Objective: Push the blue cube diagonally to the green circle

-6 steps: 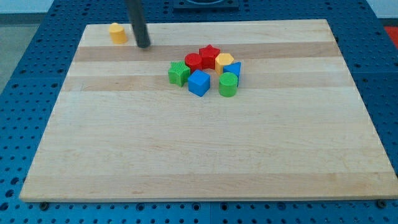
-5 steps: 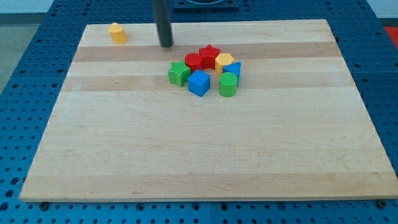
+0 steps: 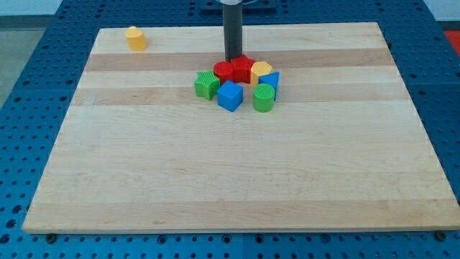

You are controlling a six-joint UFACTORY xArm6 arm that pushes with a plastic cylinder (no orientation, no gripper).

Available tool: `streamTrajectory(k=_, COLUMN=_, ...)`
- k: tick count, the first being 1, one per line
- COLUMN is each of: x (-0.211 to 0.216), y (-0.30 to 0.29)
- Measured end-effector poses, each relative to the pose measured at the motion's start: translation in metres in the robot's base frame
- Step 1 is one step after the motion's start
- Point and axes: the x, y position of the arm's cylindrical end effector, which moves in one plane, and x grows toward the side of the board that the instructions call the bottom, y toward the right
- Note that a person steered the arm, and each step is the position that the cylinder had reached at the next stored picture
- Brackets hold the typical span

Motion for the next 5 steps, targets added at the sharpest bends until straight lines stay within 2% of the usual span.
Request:
streamTrajectory(k=3, x=0.026, y=0.000)
streamTrajectory(k=5, x=0.085, y=0.000)
